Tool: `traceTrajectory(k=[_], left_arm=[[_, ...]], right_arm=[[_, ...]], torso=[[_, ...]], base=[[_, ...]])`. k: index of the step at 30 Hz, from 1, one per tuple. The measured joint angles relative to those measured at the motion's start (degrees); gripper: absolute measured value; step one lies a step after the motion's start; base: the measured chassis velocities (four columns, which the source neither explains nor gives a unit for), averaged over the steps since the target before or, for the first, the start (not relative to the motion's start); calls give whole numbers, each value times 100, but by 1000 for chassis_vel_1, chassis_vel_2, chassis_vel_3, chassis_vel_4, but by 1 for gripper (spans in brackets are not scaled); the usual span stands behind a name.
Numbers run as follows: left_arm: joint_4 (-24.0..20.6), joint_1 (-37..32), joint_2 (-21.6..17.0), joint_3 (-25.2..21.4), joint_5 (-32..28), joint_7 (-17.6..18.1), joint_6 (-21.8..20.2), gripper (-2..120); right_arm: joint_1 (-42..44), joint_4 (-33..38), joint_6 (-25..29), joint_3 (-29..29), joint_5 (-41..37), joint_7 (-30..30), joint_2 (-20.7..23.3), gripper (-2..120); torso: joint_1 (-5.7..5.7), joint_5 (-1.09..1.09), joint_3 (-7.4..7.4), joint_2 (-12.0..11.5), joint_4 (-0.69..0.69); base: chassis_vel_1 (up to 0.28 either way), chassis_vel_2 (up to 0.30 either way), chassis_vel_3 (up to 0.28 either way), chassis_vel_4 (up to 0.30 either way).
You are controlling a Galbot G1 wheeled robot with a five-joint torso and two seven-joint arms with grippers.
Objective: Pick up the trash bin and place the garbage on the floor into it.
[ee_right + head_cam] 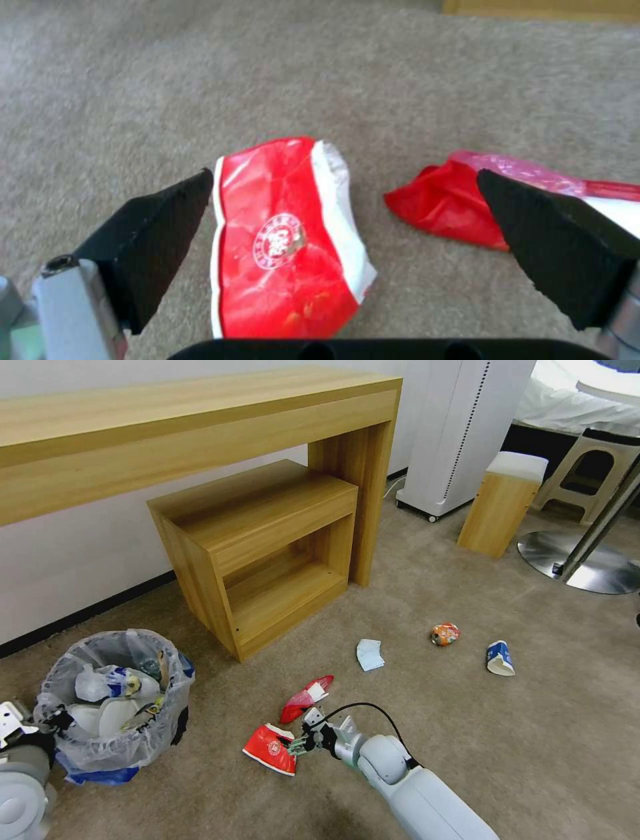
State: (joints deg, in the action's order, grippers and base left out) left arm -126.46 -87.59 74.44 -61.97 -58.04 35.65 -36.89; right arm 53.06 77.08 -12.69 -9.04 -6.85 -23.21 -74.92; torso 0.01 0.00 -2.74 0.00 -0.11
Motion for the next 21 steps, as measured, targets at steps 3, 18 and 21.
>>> traceTrajectory(k=[3, 18, 21], left_arm=[[7, 18, 70, 24, 46, 1, 0, 0], [83, 138, 116, 171, 179, 59, -11, 0], [72, 142, 112, 187, 181, 62, -16, 0]], right_arm=[[-165, -183, -42, -84, 9, -109, -5, 100], [-779, -1481, 370, -36, 154, -1052, -358, 100], [-851, -1736, 520, 39, 268, -1221, -511, 100]], torso=[[0, 0, 0, 0, 0], [0, -1, -1, 0, -1], [0, 0, 0, 0, 0]], base=[[0, 0, 0, 0], [0, 0, 0, 0], [0, 0, 0, 0]])
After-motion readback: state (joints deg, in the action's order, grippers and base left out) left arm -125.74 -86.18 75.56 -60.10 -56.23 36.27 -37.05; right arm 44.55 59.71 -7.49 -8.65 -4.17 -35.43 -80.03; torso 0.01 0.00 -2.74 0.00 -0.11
